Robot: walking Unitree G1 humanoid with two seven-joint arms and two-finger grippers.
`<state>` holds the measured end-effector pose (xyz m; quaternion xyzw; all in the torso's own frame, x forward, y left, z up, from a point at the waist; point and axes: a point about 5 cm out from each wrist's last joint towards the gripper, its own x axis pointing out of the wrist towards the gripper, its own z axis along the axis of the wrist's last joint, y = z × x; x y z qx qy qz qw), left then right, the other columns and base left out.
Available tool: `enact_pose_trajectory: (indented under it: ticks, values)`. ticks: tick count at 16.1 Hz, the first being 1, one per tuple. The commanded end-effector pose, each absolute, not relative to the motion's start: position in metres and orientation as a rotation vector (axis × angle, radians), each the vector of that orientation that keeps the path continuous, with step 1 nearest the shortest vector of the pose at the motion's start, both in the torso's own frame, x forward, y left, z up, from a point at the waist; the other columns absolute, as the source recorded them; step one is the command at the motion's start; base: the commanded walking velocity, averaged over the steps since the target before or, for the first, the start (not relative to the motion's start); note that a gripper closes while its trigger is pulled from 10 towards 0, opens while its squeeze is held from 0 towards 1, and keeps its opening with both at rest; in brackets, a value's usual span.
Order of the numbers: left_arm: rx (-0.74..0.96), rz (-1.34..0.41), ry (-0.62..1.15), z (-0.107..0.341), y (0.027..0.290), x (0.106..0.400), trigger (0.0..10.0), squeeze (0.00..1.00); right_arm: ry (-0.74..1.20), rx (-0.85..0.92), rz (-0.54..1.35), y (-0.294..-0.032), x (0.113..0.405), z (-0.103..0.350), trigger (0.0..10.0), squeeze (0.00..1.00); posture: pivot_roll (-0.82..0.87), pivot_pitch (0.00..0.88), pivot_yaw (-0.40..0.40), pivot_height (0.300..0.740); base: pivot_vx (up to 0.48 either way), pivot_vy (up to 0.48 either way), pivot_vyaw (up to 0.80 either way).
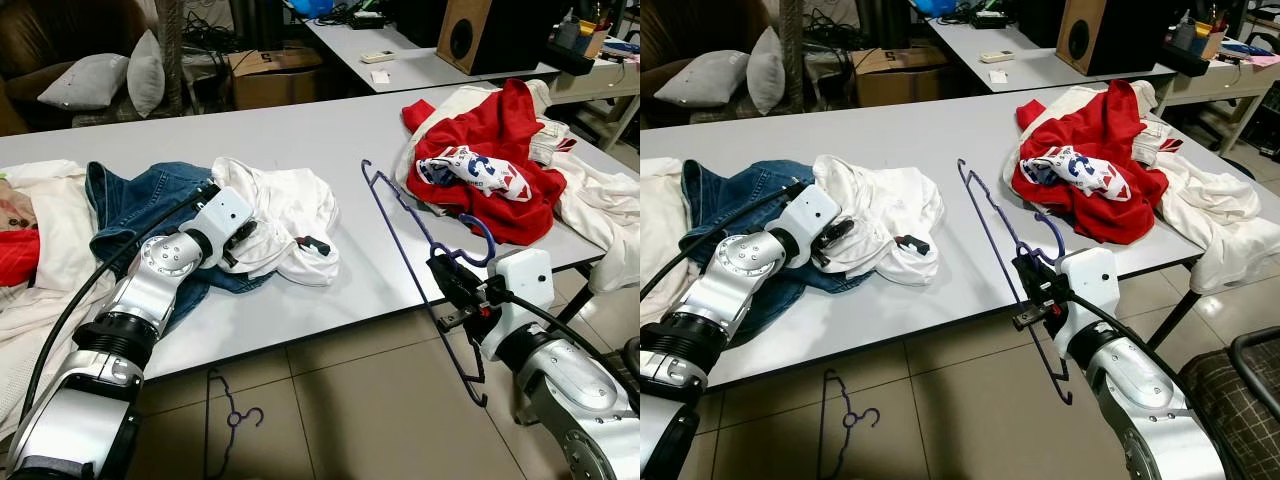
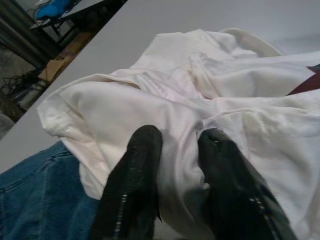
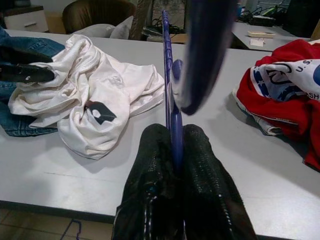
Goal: Hang hanger
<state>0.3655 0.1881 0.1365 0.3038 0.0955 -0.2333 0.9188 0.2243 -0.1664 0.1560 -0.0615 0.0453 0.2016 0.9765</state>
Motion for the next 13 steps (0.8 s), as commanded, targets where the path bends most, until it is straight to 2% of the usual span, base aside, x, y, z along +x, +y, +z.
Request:
enact_pose_trajectory:
  ticks: [1,13]
  values:
    - [0.613,-0.483,0.203,0.1382,0.1881,0.3670,0.0,0.00,0.086,-0.133,0.415,-0.1651,0.2238,0.1570,10.0,0.00,-0.12,0.000,0.019,0.740,0.000,0.000,0.00]
    - [0.459,-0.488,0.176,0.1456,0.1847,0.3690,0.0,0.00,0.084,-0.156,0.453,-0.1628,0.2249,0.1555,10.0,0.00,-0.11,0.000,0.009,0.740,0.000,0.000,0.00]
